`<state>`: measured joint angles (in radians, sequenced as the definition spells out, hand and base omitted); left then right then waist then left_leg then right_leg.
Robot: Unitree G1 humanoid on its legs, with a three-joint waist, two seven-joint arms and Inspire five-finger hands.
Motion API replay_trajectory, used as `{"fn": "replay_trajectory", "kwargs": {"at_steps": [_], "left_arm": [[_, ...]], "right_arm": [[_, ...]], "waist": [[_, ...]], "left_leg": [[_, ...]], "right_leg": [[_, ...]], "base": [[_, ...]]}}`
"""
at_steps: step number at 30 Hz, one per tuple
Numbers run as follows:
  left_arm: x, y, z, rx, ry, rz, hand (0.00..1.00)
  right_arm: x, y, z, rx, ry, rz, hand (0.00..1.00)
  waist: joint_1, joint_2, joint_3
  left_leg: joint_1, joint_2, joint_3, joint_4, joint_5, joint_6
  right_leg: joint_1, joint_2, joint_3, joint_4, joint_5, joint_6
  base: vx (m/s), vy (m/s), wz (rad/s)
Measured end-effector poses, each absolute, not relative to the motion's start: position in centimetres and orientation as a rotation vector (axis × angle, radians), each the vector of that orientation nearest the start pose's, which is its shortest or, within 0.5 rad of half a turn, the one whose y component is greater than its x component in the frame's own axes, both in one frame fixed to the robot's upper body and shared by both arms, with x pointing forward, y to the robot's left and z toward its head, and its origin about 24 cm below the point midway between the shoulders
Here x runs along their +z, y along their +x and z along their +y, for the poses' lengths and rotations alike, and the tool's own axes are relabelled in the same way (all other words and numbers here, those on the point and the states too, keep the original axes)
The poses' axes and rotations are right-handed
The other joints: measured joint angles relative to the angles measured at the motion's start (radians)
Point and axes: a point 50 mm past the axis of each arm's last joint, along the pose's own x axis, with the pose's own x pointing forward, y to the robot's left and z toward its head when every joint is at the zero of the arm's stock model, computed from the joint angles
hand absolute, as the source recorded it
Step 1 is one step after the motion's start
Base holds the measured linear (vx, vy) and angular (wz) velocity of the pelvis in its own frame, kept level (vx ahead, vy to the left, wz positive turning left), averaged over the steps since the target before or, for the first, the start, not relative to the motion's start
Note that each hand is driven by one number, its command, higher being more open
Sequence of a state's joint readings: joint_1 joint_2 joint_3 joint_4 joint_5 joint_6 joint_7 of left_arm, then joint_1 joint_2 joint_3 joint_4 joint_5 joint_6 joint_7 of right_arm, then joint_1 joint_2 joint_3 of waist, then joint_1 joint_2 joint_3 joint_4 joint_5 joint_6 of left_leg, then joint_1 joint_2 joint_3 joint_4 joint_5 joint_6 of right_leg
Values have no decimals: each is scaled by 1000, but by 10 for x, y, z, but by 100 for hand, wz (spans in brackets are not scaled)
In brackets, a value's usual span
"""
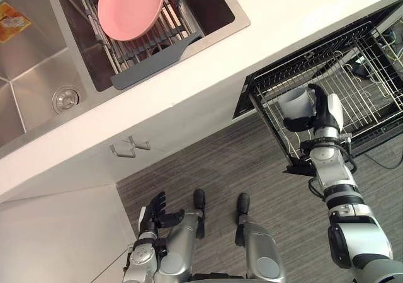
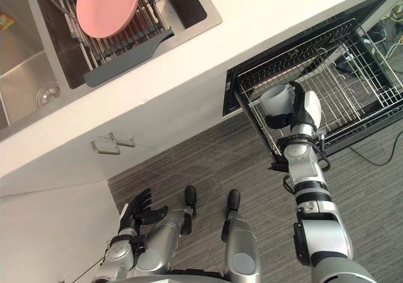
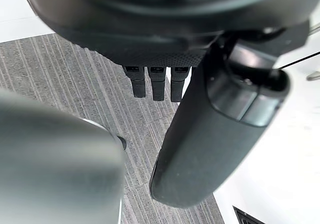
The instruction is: Walk over to the sink, pick up the cup, carry it to the dishwasher, place the cup inside the dishwasher, then close the dishwasher door
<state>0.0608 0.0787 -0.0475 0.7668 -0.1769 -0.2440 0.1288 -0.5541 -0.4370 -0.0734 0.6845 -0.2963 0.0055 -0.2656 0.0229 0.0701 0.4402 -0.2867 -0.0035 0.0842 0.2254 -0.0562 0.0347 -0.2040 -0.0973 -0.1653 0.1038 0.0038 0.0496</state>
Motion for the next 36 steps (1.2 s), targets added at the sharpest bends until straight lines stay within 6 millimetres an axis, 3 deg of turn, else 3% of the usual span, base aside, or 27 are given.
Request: {"fn": "replay_trajectory", "kwargs": {"at_steps": [3,13,29,36], "left_arm": [[-110,172,180,203,-32,590,90],[-112,172,181,203,-24,601,90],[-112,173,182,198,-10,603,90],[-115,172,182,197,-7,621,90]], "right_arm": [[80,341,-269,-391,-666,71,90],[79,335,-267,-436,-691,41,90],[77,328,-265,-523,-490,17,90],[85,328,-258,-533,-455,-30,90]], "waist": [[-9,0,0],[-11,-1,-1],[-8,-12,-12],[-9,-11,-28]], "left_leg": [[-1,-5,8,0,8,-4],[-22,-3,23,-10,33,-1],[-28,-1,8,-20,52,4],[-28,-1,8,-42,69,3]], "right_leg": [[0,-6,7,-9,16,3],[-19,0,27,-44,59,-1],[-16,8,12,-57,66,-4],[-17,9,13,-78,83,-7]], "base": [[-82,35,-7],[-85,15,-5],[-5,1,2],[-23,7,0]]}}
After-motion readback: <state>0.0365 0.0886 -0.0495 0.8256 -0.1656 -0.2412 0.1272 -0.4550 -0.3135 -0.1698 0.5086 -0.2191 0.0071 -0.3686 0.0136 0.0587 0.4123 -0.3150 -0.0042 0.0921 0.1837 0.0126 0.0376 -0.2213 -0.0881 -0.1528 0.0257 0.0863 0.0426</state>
